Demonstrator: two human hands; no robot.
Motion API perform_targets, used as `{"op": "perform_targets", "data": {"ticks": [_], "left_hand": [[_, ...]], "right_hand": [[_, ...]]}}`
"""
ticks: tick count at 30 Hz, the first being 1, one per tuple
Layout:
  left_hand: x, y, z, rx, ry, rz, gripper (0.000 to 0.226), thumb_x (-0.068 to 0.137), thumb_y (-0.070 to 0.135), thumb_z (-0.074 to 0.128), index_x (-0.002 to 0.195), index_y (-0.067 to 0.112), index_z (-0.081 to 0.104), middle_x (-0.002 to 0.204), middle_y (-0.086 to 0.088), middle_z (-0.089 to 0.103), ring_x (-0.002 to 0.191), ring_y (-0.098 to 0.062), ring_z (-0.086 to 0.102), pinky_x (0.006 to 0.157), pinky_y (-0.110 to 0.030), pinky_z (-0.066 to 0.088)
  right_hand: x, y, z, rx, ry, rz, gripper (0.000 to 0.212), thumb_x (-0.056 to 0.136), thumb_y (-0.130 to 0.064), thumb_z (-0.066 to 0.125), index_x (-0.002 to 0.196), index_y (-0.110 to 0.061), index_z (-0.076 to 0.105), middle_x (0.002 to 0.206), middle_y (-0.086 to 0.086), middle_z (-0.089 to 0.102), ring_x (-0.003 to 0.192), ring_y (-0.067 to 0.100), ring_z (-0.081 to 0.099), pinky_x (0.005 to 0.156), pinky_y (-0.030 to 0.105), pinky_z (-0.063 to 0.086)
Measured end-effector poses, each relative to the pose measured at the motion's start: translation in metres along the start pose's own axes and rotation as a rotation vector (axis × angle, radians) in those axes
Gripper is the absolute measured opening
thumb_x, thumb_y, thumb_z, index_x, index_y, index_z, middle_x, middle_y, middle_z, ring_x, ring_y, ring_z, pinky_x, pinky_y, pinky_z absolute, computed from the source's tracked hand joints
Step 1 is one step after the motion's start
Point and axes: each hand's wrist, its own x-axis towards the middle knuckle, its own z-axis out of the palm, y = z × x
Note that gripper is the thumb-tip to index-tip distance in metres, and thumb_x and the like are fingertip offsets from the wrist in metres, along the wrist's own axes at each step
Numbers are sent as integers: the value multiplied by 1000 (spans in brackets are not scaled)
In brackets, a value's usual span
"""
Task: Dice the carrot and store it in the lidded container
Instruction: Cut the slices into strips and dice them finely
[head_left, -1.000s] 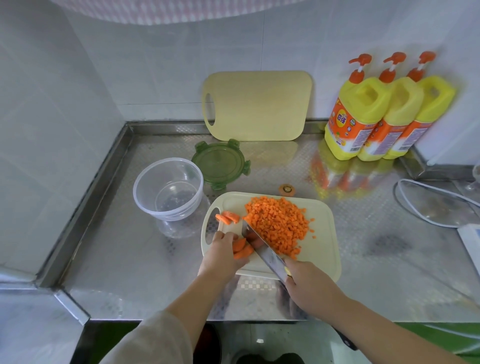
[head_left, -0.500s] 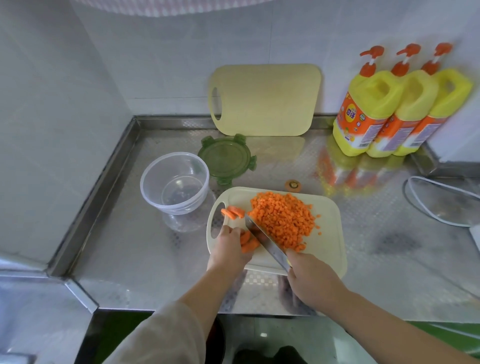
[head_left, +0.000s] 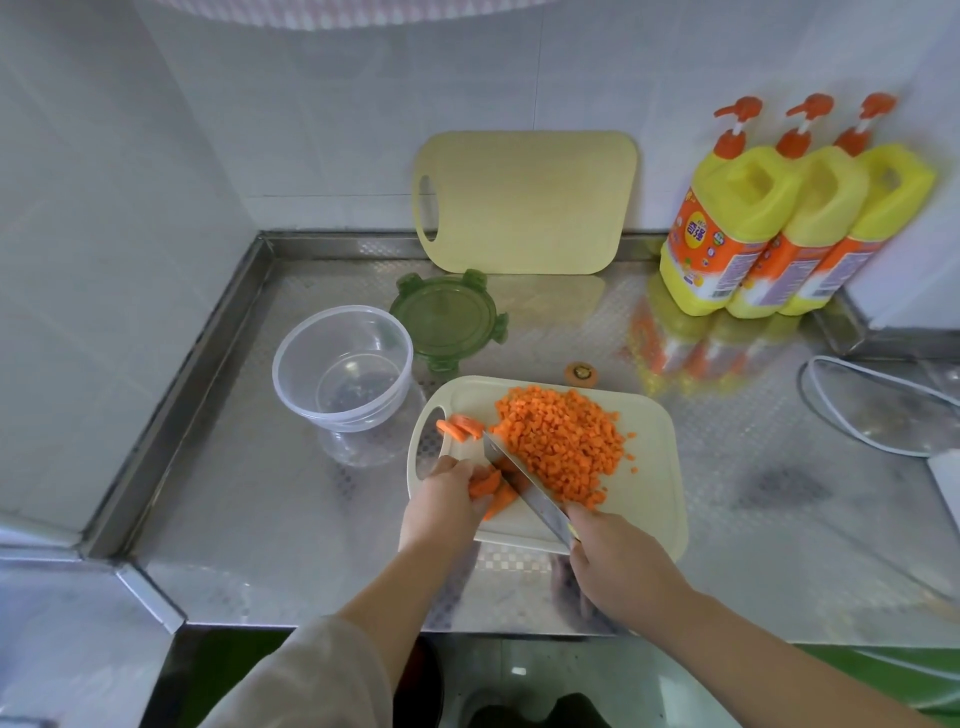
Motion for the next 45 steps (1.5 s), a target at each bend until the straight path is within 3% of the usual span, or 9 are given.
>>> {"op": "perform_targets", "data": {"ticks": [4, 9, 14, 20, 26, 30, 34, 40, 45], "left_hand": [[-5, 0, 2, 82, 37, 61, 30, 93, 33, 57, 120, 23, 58, 122, 7, 46, 99, -14, 57, 77, -27, 51], [-10, -2, 4, 151, 93, 73, 23, 92, 37, 55, 111, 25, 57, 118, 9, 47, 96, -13, 56, 76, -35, 53], [-10, -2, 5, 158, 107, 78, 21, 90, 38, 57, 103, 22, 55, 112, 9, 48, 93, -13, 55, 73, -32, 52], [-15, 4, 8, 32, 62, 101, 29, 90, 43, 57, 110, 22, 57, 111, 8, 49, 90, -10, 58, 78, -30, 53], [-17, 4, 17, 79, 53, 13, 68, 82, 48, 68, 137, 27, 34, 131, 4, 33, 114, -18, 52, 88, -32, 51], [-9, 3, 17, -60, 49, -3, 63, 85, 31, 70, 139, 22, 40, 133, 0, 35, 115, -19, 52, 96, -30, 48], [-10, 3, 13, -196, 88, -28, 59, 85, 23, 70, 138, 20, 44, 134, 2, 36, 105, -16, 57, 91, -25, 49], [-11, 1, 21, -146, 91, 23, 49, 86, 28, 68, 132, 22, 49, 125, 5, 40, 107, -14, 53, 91, -26, 49], [-6, 2, 22, -126, 119, -9, 46, 87, 32, 65, 130, 21, 52, 121, 6, 43, 97, -7, 50, 86, -23, 48]], "right_hand": [[-1, 0, 1, 28, 0, 1, 8, 96, -19, 38, 91, -24, 38, 75, -7, 44, 76, 16, 52, 67, 26, 40], [-1, -2, 0, 17, -11, 17, 29, 97, -19, 38, 73, -30, 28, 71, -10, 40, 69, 12, 47, 61, 25, 35], [-1, -2, 0, 30, -11, 23, 18, 97, -19, 38, 81, -26, 34, 71, -9, 42, 70, 12, 49, 61, 25, 37], [0, -1, 0, 39, -3, 25, 12, 97, -20, 40, 86, -24, 37, 72, -9, 43, 70, 11, 49, 60, 24, 37], [-1, 1, 3, 27, 6, 31, 10, 97, -20, 38, 88, -24, 37, 70, -10, 42, 71, 13, 51, 58, 23, 35], [-2, 0, 5, 24, 24, 15, 7, 97, -20, 39, 93, -26, 38, 70, -12, 40, 73, 11, 51, 60, 20, 36], [-1, 0, 7, 37, 34, 21, 7, 97, -20, 38, 99, -26, 41, 70, -12, 41, 73, 11, 52, 64, 20, 38], [1, 0, 9, 33, 39, 22, 8, 97, -20, 37, 100, -26, 42, 70, -13, 40, 72, 10, 50, 56, 18, 33], [0, -3, 8, 14, 41, -1, 18, 96, -18, 36, 111, -22, 47, 71, -14, 33, 75, 12, 52, 70, 26, 45]]}}
